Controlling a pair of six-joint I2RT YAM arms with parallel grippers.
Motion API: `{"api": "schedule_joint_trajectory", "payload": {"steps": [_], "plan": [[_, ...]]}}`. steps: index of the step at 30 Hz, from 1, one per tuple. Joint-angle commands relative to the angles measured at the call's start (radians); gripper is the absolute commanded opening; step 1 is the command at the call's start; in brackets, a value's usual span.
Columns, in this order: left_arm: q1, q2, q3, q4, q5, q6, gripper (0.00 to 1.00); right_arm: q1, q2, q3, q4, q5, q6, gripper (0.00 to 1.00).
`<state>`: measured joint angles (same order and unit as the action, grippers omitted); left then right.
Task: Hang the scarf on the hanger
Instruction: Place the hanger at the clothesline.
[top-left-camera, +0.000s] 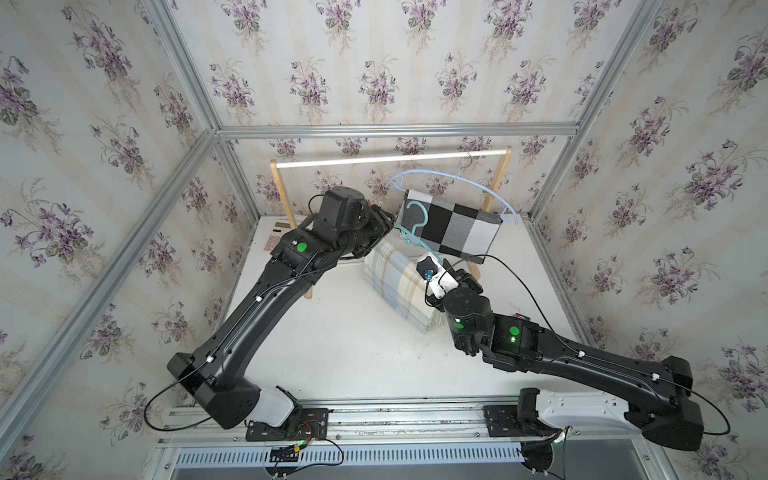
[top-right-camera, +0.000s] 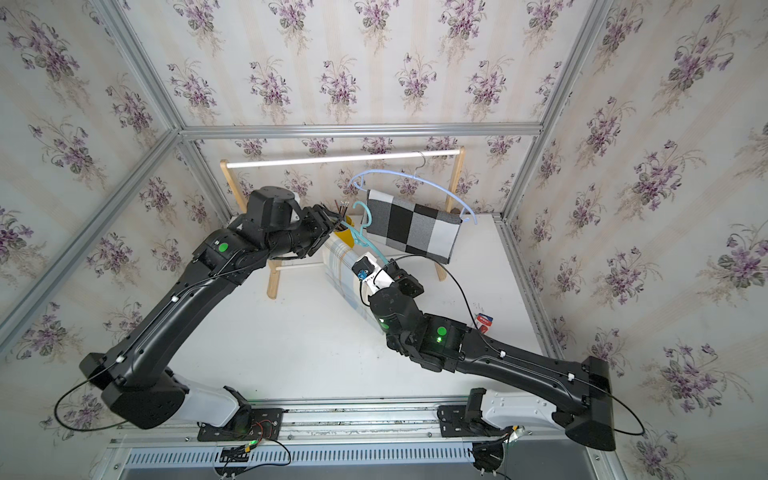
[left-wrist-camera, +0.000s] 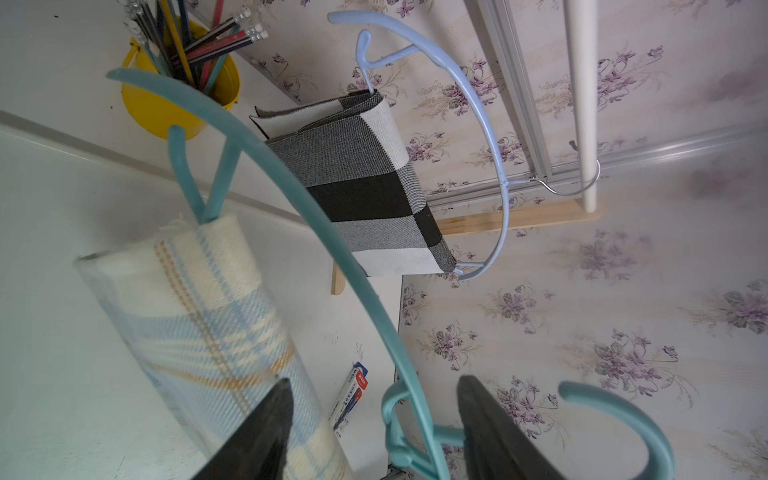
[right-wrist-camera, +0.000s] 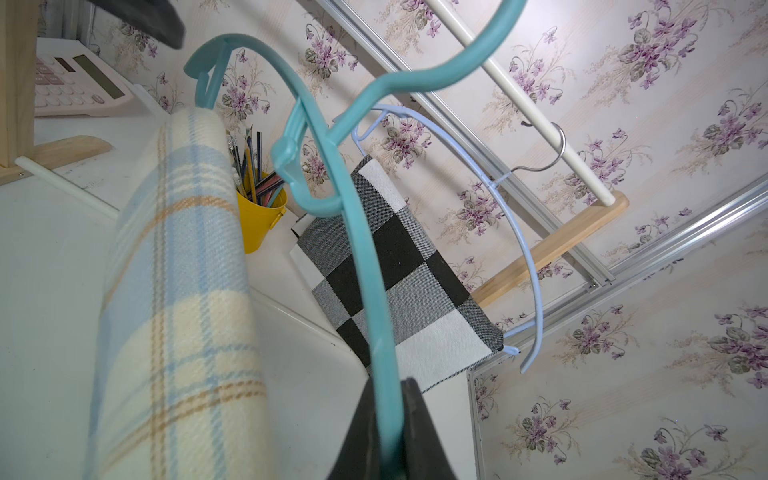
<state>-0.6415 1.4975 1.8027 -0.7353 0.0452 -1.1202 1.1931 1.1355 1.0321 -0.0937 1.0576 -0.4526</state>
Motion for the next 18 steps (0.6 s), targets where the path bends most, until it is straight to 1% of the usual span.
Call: {"api": "schedule_joint_trajectory", "payload": {"steps": [1, 7, 11, 15, 16, 18], "plan": [[0.000, 0.058, 0.053, -0.024, -0.001, 0.009, 0.64, 0.004, 0.002, 0.003, 0.084, 0.021, 0.001, 0.00], [0.002, 0.146, 0.124, -0.046, 0.011, 0.005, 0.56, 0.009, -0.004, 0.003, 0.082, 0.019, -0.002, 0.00], [0.002, 0.170, 0.138, -0.029, 0.027, 0.000, 0.38, 0.010, -0.011, -0.004, 0.074, 0.014, 0.004, 0.00], [0.002, 0.148, 0.072, 0.039, 0.053, -0.022, 0.07, 0.010, -0.010, 0.003, 0.033, -0.010, 0.038, 0.00], [0.002, 0.137, 0.047, 0.059, 0.056, -0.030, 0.00, 0.010, -0.008, 0.010, 0.010, -0.020, 0.055, 0.00], [0.002, 0.118, 0.003, 0.099, 0.065, -0.045, 0.00, 0.010, -0.002, 0.030, -0.044, -0.042, 0.095, 0.00]]}}
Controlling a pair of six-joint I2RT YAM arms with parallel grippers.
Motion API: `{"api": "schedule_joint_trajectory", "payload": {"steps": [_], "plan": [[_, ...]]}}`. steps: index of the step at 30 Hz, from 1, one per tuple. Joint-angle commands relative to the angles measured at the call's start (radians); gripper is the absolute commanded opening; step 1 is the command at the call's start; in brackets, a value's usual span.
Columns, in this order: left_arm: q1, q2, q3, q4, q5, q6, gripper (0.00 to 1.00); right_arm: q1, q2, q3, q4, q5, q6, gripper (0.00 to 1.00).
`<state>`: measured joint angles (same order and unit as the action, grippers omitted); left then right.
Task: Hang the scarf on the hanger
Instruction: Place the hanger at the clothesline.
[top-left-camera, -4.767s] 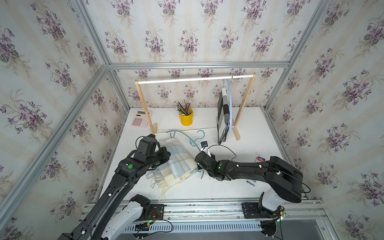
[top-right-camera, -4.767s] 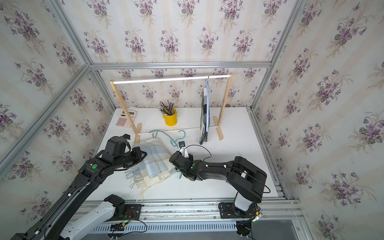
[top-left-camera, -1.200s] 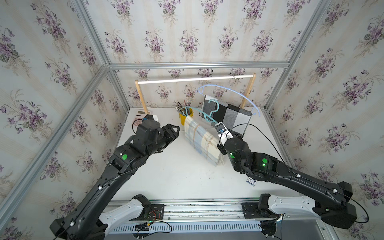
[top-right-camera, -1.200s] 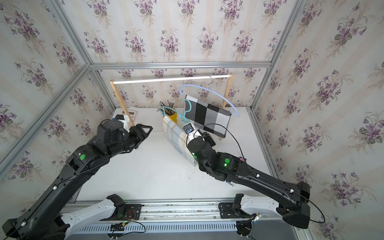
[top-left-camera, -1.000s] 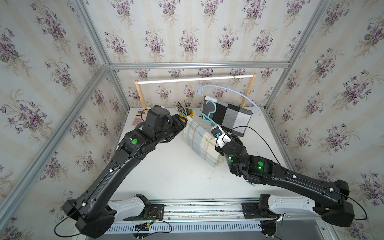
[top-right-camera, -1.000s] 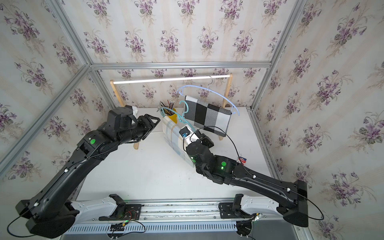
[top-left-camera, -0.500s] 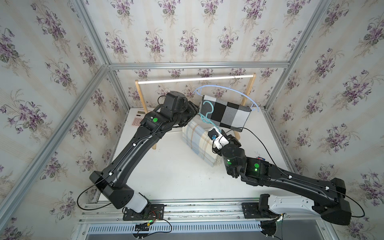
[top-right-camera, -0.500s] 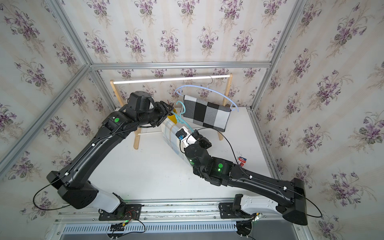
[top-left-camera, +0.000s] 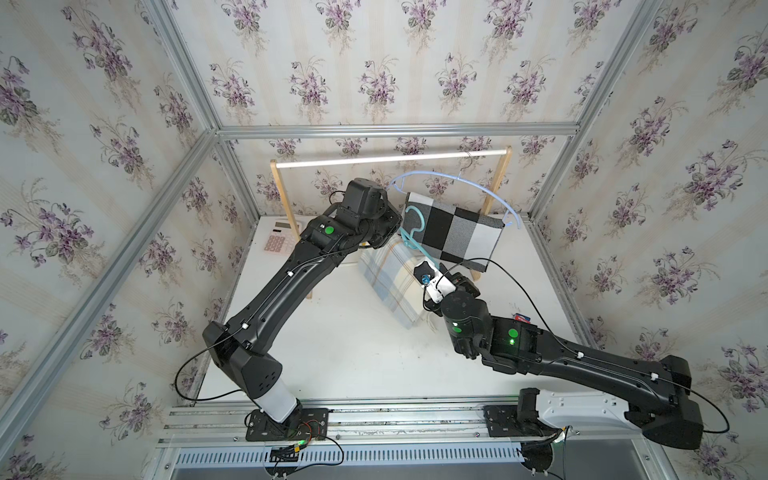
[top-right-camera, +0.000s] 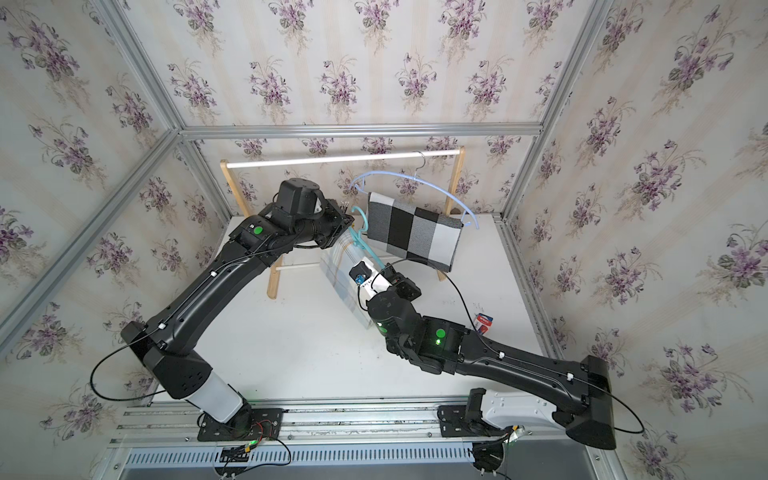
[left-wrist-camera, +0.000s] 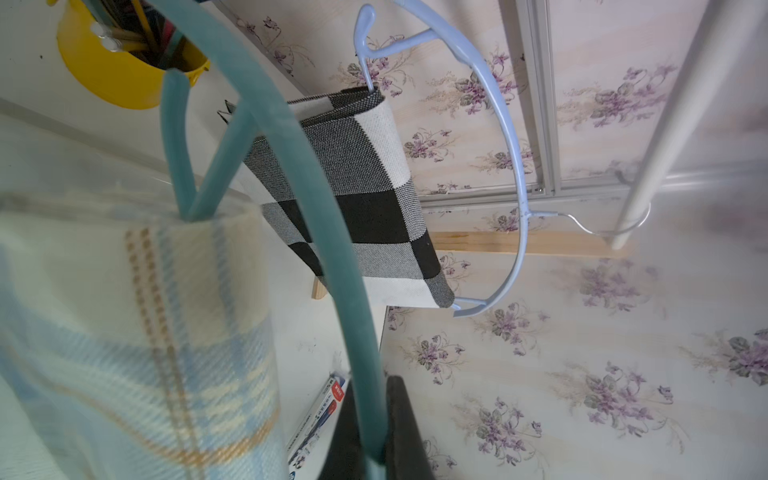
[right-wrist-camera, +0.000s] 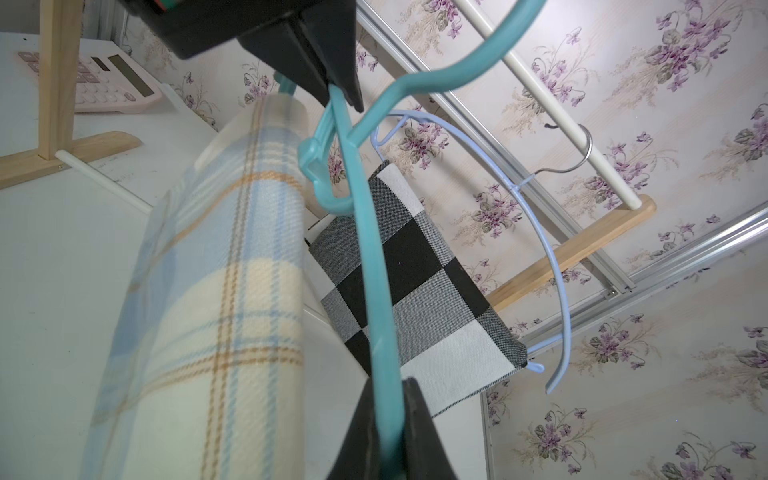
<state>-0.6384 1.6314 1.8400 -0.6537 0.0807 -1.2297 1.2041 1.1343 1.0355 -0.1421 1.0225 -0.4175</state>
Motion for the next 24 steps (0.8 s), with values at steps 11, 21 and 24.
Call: {"api": "schedule_joint_trajectory", "payload": {"steps": [11, 21, 24], "plan": [[0.000, -0.127, -0.234, 0.189, 0.037, -0.010, 0.00, -0.040, -0.026, 0.167, -0.351, -0.436, 0.440, 0.44], [0.002, -0.157, -0.244, 0.187, 0.027, -0.008, 0.00, -0.204, -0.225, -0.040, -0.242, -0.955, 0.757, 0.71], [0.002, -0.157, -0.242, 0.189, 0.030, -0.012, 0.00, -0.204, -0.253, -0.113, -0.160, -1.041, 0.820, 0.74]]}}
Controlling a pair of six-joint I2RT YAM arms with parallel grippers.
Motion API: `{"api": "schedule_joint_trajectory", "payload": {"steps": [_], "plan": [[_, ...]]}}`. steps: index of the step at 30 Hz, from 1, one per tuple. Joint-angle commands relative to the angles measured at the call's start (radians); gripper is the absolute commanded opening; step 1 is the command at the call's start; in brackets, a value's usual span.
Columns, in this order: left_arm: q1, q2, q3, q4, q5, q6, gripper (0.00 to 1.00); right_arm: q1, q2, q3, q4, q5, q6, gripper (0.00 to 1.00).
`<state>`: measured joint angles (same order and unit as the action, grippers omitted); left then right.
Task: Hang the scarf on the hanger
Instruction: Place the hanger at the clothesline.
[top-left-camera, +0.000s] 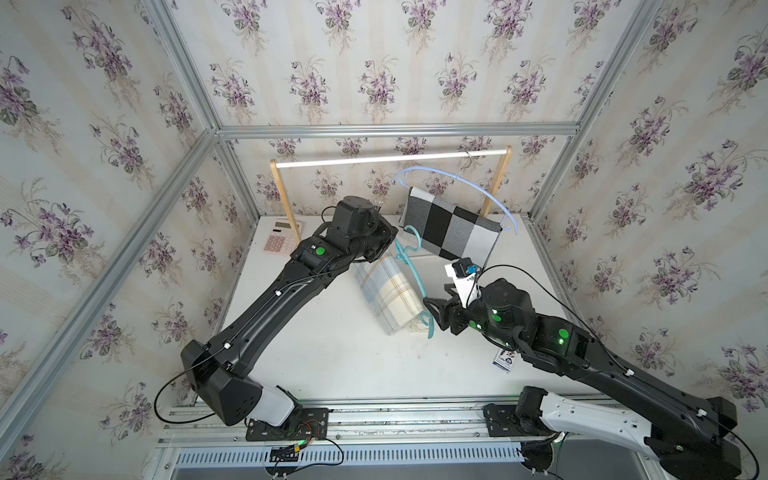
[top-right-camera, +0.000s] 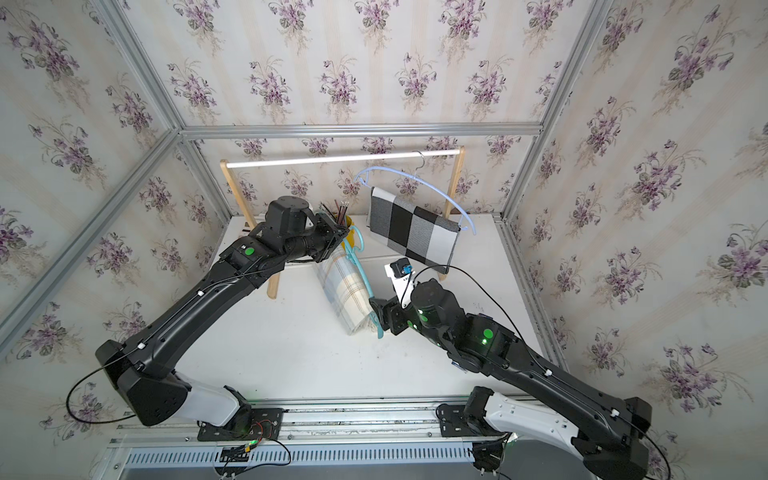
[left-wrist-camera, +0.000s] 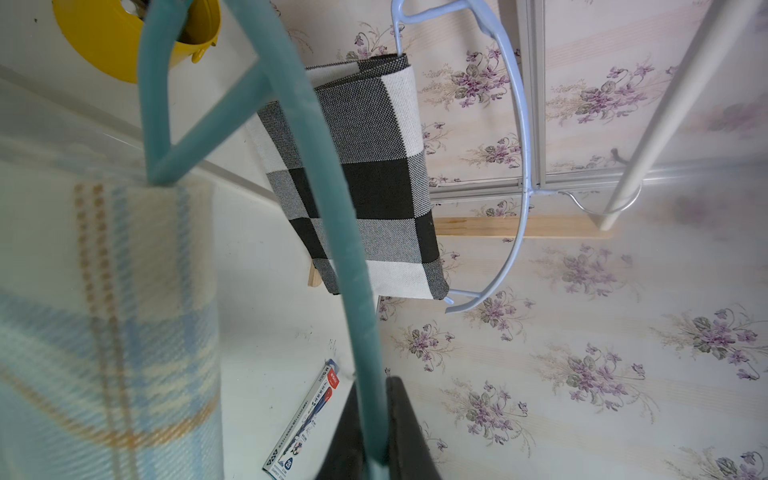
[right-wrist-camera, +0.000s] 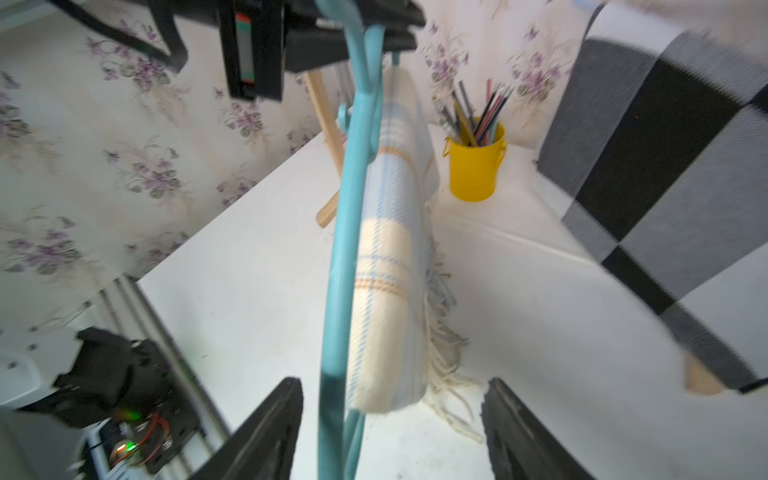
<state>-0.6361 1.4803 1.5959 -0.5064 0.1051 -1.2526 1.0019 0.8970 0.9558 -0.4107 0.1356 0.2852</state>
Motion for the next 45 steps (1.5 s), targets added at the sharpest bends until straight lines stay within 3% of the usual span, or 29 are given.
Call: {"api": "schedule_joint_trajectory", "payload": {"steps": [1, 6, 14, 17, 21, 22, 28, 34, 45], "plan": [[0.000, -0.003, 0.004, 0.042, 0.009, 0.009, 0.00, -0.003, -0.018, -0.050, 0.126, -0.154, 0.127, 0.74], [0.000, -0.006, 0.006, 0.041, 0.011, 0.006, 0.00, -0.002, -0.005, -0.105, 0.186, -0.071, 0.149, 0.67], [0.000, -0.017, -0.002, 0.035, 0.011, 0.002, 0.00, -0.002, 0.096, -0.076, 0.246, -0.027, 0.166, 0.14], [0.000, -0.026, -0.011, 0.028, 0.003, 0.008, 0.00, 0.000, 0.106, -0.047, 0.228, 0.026, 0.164, 0.00], [0.009, -0.056, -0.027, -0.002, -0.023, 0.044, 0.00, -0.001, 0.141, 0.023, 0.158, 0.099, 0.172, 0.00], [0.014, -0.057, -0.022, -0.030, -0.030, 0.056, 0.07, 0.000, 0.157, 0.045, 0.136, 0.120, 0.174, 0.00], [0.055, -0.175, -0.012, -0.253, -0.186, 0.160, 0.96, -0.004, 0.269, 0.203, 0.042, 0.226, 0.184, 0.00], [0.128, -0.387, -0.134, -0.301, -0.289, 0.256, 1.00, -0.016, 0.372, 0.332, 0.037, 0.256, 0.146, 0.00], [0.131, -0.684, -0.348, -0.340, -0.445, 0.308, 1.00, -0.106, 0.516, 0.511, 0.053, 0.203, 0.119, 0.00]]}}
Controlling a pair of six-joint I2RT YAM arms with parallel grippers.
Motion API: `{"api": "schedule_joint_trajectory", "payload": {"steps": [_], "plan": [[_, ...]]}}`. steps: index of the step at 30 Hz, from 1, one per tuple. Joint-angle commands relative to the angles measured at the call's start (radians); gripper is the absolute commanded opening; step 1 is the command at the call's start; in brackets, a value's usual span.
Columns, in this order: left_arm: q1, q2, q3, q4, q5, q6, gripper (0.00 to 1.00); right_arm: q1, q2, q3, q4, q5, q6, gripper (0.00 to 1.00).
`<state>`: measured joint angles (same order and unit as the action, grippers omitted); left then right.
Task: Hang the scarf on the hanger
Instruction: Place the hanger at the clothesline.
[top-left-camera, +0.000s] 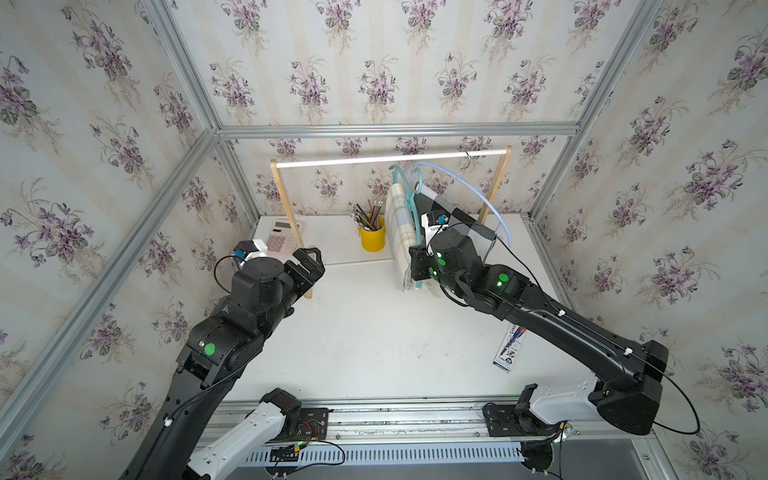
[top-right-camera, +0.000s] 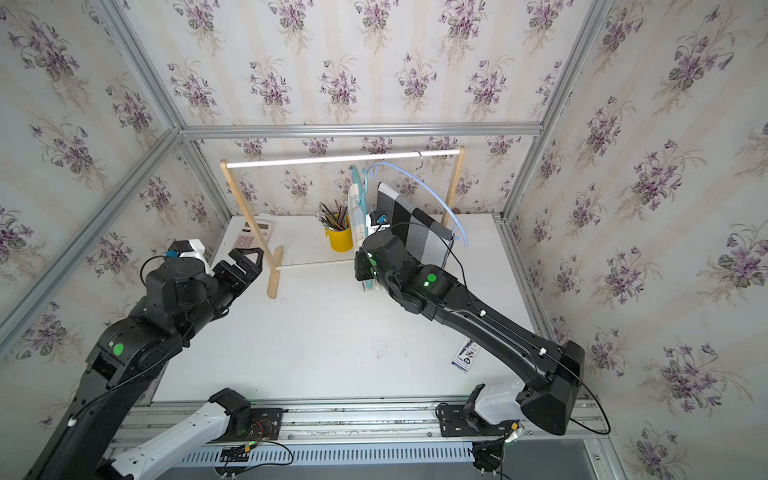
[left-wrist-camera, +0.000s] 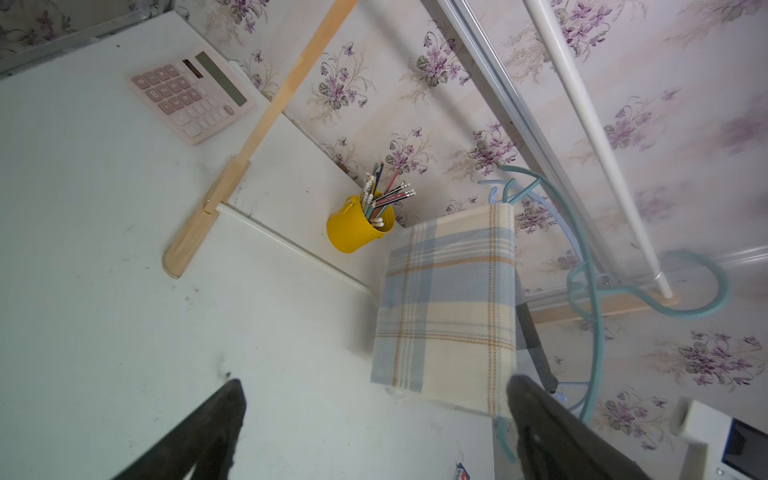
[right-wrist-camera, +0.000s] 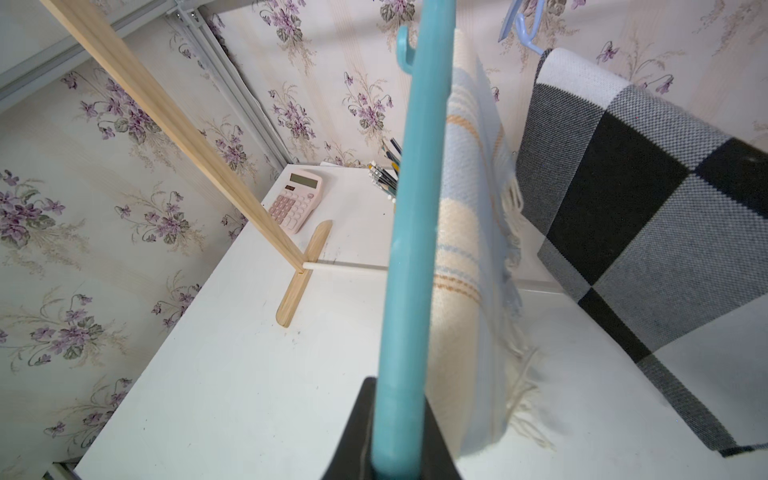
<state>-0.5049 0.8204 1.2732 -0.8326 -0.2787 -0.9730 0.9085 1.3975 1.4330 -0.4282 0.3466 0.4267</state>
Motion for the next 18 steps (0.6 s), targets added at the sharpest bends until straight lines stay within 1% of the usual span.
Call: {"api": "schedule_joint_trajectory", "payload": {"steps": [1, 5, 11, 18], "plan": [[0.000, -0.033, -0.034, -0.021, -0.066, 0.028, 1.00, -0.022, 0.029, 0.049, 0.065, -0.017, -0.020, 0.00], [0.000, -0.053, -0.067, -0.032, -0.072, 0.030, 1.00, -0.045, 0.086, 0.113, 0.055, -0.037, -0.023, 0.00], [0.000, -0.041, -0.089, -0.050, -0.076, 0.020, 1.00, -0.087, 0.168, 0.197, 0.030, -0.073, -0.006, 0.00], [0.000, -0.038, -0.136, -0.045, -0.068, 0.009, 1.00, -0.117, 0.255, 0.252, 0.004, -0.112, 0.021, 0.00]]}}
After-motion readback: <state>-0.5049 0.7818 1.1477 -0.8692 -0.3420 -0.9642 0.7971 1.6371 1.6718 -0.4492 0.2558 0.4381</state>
